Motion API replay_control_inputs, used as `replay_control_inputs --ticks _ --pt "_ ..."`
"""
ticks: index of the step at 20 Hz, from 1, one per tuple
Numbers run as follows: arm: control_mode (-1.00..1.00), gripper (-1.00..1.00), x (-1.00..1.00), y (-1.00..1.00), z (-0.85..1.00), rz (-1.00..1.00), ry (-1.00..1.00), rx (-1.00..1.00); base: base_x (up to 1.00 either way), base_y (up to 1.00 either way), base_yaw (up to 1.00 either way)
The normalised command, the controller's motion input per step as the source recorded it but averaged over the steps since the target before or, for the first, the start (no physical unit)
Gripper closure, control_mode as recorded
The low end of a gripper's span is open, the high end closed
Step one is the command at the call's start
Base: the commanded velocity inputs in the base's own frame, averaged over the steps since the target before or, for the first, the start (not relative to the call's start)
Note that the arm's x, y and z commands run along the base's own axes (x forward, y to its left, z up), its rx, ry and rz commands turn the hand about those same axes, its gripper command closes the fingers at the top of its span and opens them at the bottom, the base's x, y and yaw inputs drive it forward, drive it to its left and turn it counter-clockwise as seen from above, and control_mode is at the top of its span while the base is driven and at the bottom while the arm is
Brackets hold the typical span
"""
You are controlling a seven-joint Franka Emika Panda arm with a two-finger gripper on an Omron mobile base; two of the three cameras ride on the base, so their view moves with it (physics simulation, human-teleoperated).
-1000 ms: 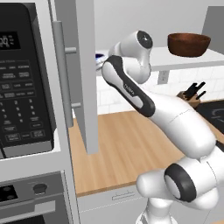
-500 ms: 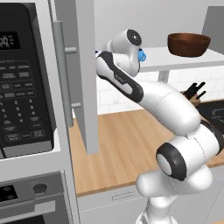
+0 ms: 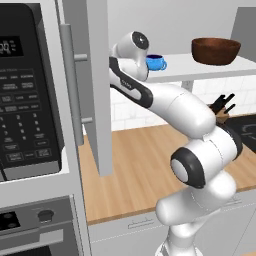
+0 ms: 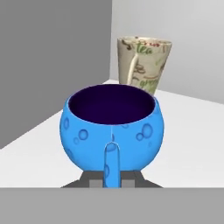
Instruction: Gather all objects into one cabinet and sort the glasses and bowls to opposite sides.
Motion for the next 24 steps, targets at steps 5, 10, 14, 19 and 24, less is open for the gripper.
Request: replay_control_inputs --ticks 5,10,14,19,24 --pt "-1.0 1.0 0.26 0.28 -0.04 0.0 0.0 0.0 0.0 0.0 0.0" --pt "-1.0 1.0 0.26 0.23 0.0 0.0 0.0 0.0 0.0 0.0 0.0" --pt "-1.0 1.0 0.23 0.05 0.0 0.0 0.0 0.0 0.0 0.0 0.0" --pt "-1.0 1.0 0.24 0.0 0.0 0.0 0.0 0.0 0.0 0.0 0.0" --pt "-1.0 1.0 0.25 0.0 0.0 0.0 0.0 0.0 0.0 0.0 0.0"
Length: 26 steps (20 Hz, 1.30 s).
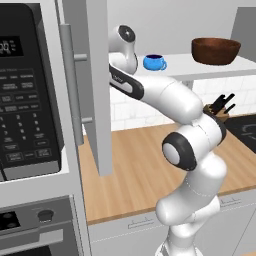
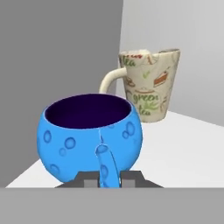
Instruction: Gather all objects into one cabinet and sort the glasses and bowls to opposite sides.
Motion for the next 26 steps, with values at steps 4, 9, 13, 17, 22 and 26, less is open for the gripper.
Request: replay_control_inputs --ticks 4,9,13,17,22,26 --pt "-1.0 -1.0 0.15 0.0 0.0 0.0 0.0 0.0 0.0 0.0 0.0" --pt "-1.0 -1.0 -0.02 0.0 0.0 0.0 0.0 0.0 0.0 0.0 0.0" --pt "-1.0 -1.0 -0.32 -0.04 0.0 -0.02 0.0 0.0 0.0 0.0 0.0" --pt "-1.0 -1.0 -0.49 -0.16 0.0 -0.08 -0.03 0.0 0.0 0.0 0.0" --pt "-1.0 -1.0 -0.4 -0.3 -0.15 -0.1 -0.13 0.04 0.0 0.0 0.0" --pt "-1.0 -1.0 -0.4 -0.46 -0.18 -0.09 -0.18 0.12 0.0 0.0 0.0"
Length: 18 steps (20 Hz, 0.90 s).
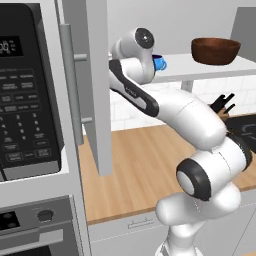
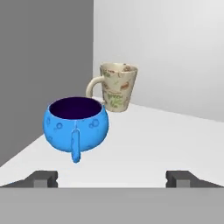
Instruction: Gather all objects into one cabinet and sort the glasses and bowls to opposite sides.
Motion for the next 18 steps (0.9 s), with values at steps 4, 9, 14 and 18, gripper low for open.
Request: replay_control_inputs --ticks 4,9,14,18 --pt "-1.0 -1.0 -0.55 -0.59 0.0 -0.09 -0.07 0.14 0.0 0.0 0.0" --pt "-1.0 -1.0 -0.74 -0.66 0.18 -0.08 0.0 0.08 0.0 0.0 0.0" --pt "-1.0 -1.0 -0.78 -0.66 0.3 -0.08 0.0 0.04 0.0 0.0 0.0" --pt "-1.0 -1.0 -0.68 -0.66 0.15 -0.05 0.0 0.0 0.0 0.0 0.0"
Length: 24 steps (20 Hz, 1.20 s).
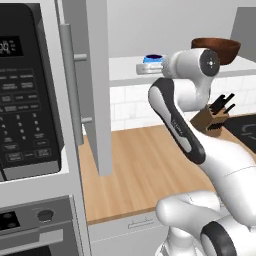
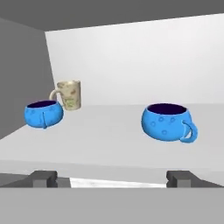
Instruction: Gather all objects into one cabinet and sort the glasses and bowls to opposite sides.
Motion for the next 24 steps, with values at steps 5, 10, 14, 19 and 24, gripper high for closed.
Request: replay_control_inputs --ticks 5,10,14,19,24 --pt "-1.0 -1.0 -0.29 -0.6 0.08 -0.04 0.0 0.0 0.0 0.0 0.0" --pt "-1.0 -1.0 0.0 -0.54 0.01 -0.01 0.0 0.0 0.0 0.0 0.0" --pt "-1.0 -1.0 0.0 -0.5 0.0 0.0 0.0 0.0 0.0 0.0 0.0" --pt "-1.0 -1.0 0.0 -0.32 0.0 0.0 0.0 0.0 0.0 0.0 0.0" --pt "-1.0 -1.0 0.04 -0.02 0.0 0.0 0.0 0.0 0.0 0.0 0.0"
